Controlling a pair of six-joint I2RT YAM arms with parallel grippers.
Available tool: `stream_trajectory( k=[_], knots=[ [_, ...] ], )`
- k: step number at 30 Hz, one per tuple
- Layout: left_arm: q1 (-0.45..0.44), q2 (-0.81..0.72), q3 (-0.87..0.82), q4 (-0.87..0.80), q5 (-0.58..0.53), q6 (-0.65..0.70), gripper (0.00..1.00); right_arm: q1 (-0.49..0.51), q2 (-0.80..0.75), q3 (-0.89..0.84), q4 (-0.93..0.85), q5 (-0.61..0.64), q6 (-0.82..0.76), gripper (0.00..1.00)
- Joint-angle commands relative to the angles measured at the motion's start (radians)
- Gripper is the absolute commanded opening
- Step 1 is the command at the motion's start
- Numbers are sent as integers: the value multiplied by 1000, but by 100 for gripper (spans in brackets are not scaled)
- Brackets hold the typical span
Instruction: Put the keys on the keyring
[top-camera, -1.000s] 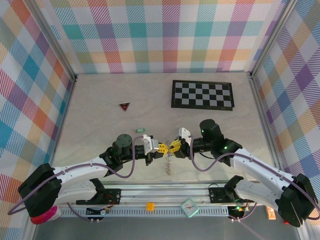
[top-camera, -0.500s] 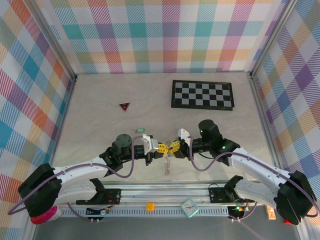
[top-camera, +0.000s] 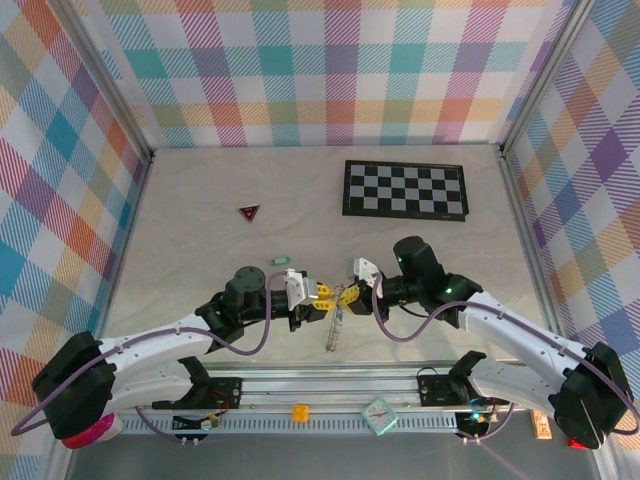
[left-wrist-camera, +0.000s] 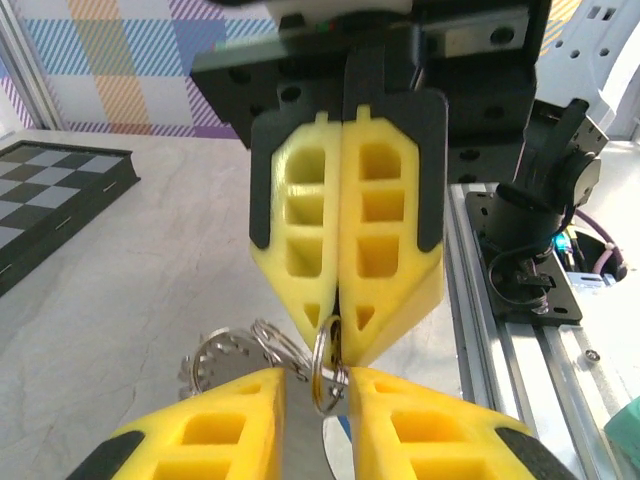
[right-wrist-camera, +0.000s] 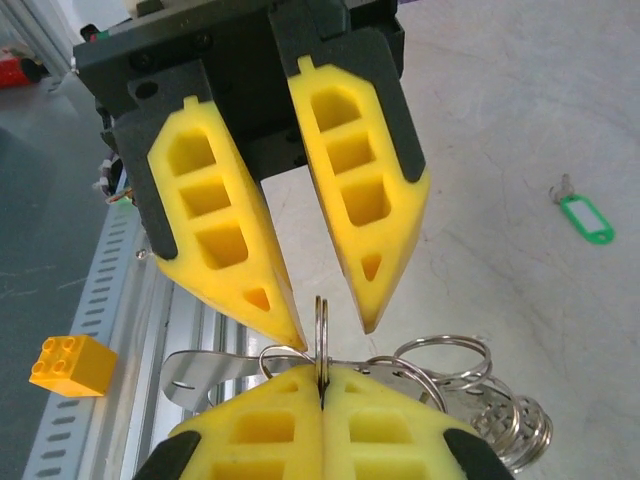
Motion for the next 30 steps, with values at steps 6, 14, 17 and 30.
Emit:
stream_trajectory(
  k=[6, 14, 17, 30],
  knots=[
    [-7, 2, 105, -216, -3, 96, 21, 71, 85, 190, -287, 139, -169, 0],
    [-7, 1, 136, -288, 10, 126, 16, 129, 141, 299, -417, 237, -251, 0],
    [-7, 14, 142, -287, 24, 126, 11, 150, 156, 318, -426, 243, -261, 0],
    [-7, -22, 70, -145, 48, 71, 0, 84, -51, 68, -119, 181, -31, 35]
  ],
)
